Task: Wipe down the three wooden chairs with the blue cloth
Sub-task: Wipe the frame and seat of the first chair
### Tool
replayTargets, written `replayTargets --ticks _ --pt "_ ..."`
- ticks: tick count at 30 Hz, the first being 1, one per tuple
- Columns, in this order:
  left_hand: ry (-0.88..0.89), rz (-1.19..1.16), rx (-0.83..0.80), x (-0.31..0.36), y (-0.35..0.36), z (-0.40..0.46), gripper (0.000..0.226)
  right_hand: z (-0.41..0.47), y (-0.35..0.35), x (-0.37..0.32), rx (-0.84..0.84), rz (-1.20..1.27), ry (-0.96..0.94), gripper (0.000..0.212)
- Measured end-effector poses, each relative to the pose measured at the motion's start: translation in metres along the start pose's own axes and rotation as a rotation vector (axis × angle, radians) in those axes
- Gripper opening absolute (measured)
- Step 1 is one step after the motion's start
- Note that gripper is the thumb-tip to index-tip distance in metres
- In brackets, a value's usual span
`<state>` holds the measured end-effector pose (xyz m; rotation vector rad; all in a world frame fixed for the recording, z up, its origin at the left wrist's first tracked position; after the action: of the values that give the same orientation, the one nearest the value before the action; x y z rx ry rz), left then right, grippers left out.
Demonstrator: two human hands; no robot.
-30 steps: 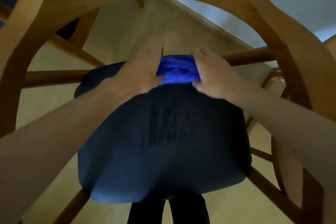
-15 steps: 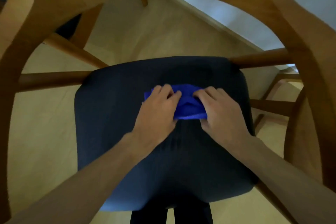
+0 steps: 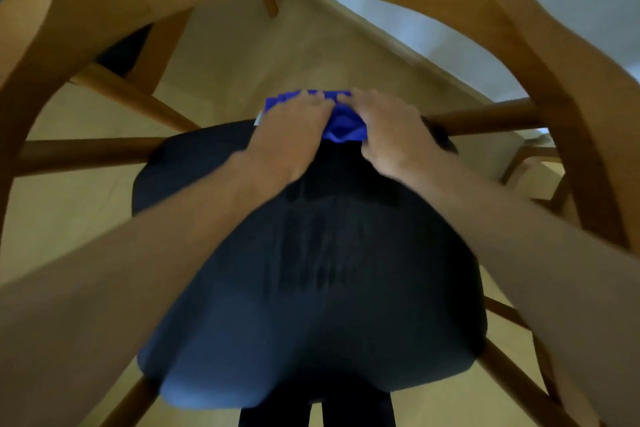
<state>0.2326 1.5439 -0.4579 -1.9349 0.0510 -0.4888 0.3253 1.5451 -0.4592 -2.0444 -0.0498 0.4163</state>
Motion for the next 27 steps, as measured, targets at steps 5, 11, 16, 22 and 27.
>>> replayTargets --ticks 5,11,16,22,27 --pt "0.247 -0.022 0.095 0.036 0.001 -0.092 0.033 -0.084 0.031 -0.03 -0.156 0.003 -0.132 0.076" --pt "0.062 -0.255 -0.115 0.028 0.027 -0.096 0.067 -0.078 0.012 -0.017 -0.241 0.174 -0.174 0.072" --pt "-0.019 -0.19 0.069 -0.013 -0.01 0.02 0.039 -0.003 -0.026 0.02 0.073 0.135 -0.033 0.066" --pt "-0.062 -0.146 0.209 -0.019 -0.006 -0.018 0.037 -0.001 0.017 -0.004 0.092 0.05 -0.051 0.07" --pt "0.031 -0.155 0.083 0.01 0.008 -0.109 0.044 -0.085 0.036 -0.03 -0.032 0.002 -0.222 0.073"
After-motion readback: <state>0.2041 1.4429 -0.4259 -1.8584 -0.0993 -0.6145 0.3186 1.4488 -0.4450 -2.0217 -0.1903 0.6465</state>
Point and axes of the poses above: each hand's wrist, its own z-axis towards the middle knuckle, its own y-axis out of the palm, x = y × z, the point moved 10 cm from there along z, towards the middle knuckle, and after that the axes turned 3 degrees about -z, right-handed, at the moved point
